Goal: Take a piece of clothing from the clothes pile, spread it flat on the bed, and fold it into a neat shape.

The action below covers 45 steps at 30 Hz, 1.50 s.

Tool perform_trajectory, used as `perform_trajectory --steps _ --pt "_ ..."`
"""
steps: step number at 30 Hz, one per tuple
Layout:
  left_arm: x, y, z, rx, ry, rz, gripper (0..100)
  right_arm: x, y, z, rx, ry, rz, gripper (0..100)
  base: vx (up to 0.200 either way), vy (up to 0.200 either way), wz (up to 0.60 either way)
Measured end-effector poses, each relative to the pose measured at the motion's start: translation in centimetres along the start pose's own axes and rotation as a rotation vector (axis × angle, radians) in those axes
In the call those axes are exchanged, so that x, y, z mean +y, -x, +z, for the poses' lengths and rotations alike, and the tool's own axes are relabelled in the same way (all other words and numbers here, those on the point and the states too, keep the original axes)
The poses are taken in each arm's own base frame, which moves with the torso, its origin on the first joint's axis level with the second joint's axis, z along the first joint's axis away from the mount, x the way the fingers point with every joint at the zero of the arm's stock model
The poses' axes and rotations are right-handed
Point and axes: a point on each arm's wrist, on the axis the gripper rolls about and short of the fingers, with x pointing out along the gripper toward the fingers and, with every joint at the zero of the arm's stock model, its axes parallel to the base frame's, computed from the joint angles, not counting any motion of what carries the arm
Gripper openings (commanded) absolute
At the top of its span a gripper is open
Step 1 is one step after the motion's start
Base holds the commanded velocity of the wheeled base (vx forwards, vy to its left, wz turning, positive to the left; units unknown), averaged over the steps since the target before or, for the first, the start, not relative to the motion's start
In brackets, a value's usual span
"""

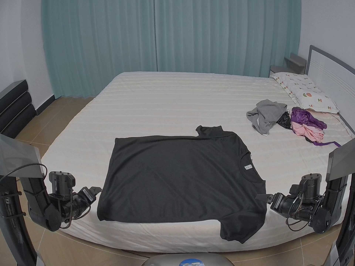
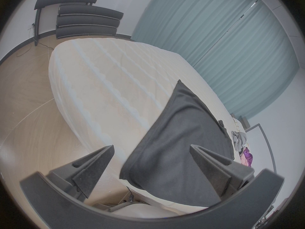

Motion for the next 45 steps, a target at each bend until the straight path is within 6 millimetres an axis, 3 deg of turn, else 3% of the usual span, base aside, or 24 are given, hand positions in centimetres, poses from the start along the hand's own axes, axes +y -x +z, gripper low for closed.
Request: perform_trajectory --steps 7,19,45 --pt "-0.2 -0.2 0.3 -0.012 0.061 -0.01 100 0.1 -0.1 -0.1 0.003 0.002 0.002 100 0.0 0.0 0.0" --pt "-0.3 -0.1 0.4 0.024 0.067 -0.05 100 0.0 -0.2 -0.1 0.007 0.001 0.0 100 0.2 0.0 0.0" --pt "-0.4 -0.4 1.3 -0.008 0.128 -0.062 100 -0.1 -0.6 -0.3 0.018 -0.018 -0.003 100 0.0 0.0 0.0"
